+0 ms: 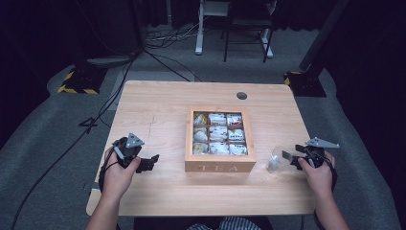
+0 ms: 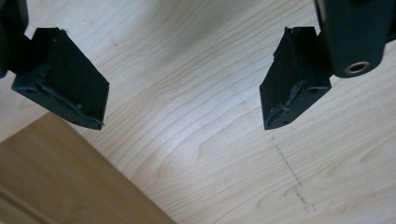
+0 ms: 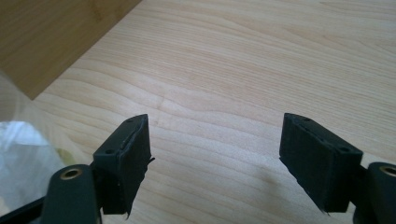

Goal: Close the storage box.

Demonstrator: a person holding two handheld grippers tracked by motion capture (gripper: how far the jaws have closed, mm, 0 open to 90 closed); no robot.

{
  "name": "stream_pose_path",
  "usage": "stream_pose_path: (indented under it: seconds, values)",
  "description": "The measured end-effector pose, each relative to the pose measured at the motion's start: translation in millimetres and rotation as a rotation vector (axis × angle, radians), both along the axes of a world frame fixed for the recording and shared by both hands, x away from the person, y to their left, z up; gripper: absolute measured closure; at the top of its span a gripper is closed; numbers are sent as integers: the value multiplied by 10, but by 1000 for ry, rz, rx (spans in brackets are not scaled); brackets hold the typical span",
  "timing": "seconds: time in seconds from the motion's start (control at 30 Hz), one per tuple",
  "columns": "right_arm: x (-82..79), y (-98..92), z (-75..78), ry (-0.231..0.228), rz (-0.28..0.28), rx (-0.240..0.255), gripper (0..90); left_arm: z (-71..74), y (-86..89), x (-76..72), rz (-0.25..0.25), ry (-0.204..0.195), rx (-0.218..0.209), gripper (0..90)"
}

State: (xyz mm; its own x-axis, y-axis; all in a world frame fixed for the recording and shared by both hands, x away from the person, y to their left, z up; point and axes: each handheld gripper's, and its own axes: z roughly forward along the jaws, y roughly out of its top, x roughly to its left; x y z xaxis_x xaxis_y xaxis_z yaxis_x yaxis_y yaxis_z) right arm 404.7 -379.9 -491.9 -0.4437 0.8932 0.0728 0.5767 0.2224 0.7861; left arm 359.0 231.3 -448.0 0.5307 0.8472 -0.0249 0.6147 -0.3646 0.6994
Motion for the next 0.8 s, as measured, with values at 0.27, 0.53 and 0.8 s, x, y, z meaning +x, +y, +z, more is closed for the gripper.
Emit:
stream_pose_path:
  seconds: [0.27, 0.53, 0.8]
  values:
    - [28, 1, -75, 18, 10, -44, 237, -220, 114, 76, 59, 63, 91, 161]
    - [43, 19, -111, 32, 18, -77, 222, -390, 153, 123, 63, 59, 96, 163]
    - [65, 29, -116, 36, 27, -101, 173, -540, 270, 158, 64, 27, 26, 150]
